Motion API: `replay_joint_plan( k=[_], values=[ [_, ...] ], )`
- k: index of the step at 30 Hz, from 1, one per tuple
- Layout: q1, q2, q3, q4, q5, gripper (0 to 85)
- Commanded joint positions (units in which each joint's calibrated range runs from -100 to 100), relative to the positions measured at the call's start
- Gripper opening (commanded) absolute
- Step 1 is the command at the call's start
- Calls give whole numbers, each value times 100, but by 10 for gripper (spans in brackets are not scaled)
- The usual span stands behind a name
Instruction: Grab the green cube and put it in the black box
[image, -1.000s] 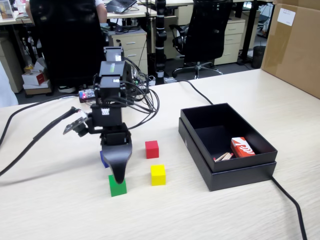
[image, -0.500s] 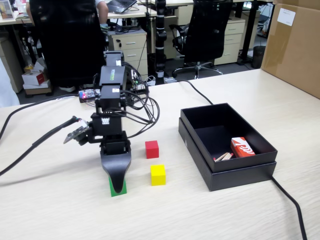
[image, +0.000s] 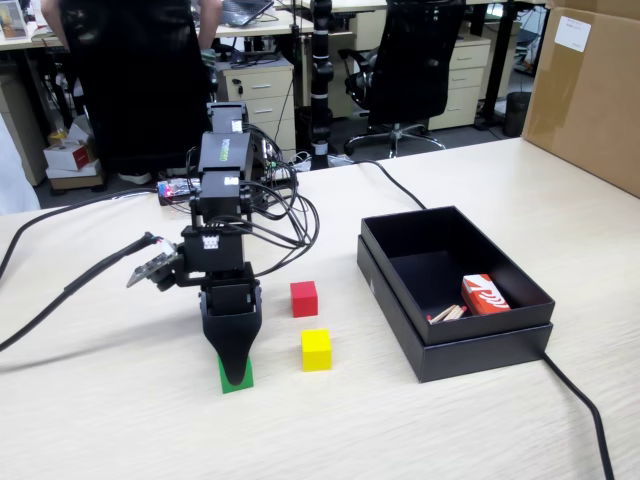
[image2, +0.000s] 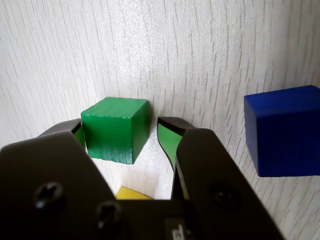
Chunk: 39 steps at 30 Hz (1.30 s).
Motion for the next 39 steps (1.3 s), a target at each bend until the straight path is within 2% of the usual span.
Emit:
replay_joint_plan(
  k=[1,2,5,7,14,29,34,39],
  values=[
    [0,-92,318,203,15,287],
    [0,-81,327,203,49,194],
    [0,-81,327,203,103,116],
    [5,-81,327,211,137,16],
    [-5,-735,82,211,220,9],
    [107,-4797,-2021,90,264,8],
    [430,-6369,-3000,90,303,8],
    [967,-7241,-3472,99,498,8]
  ],
)
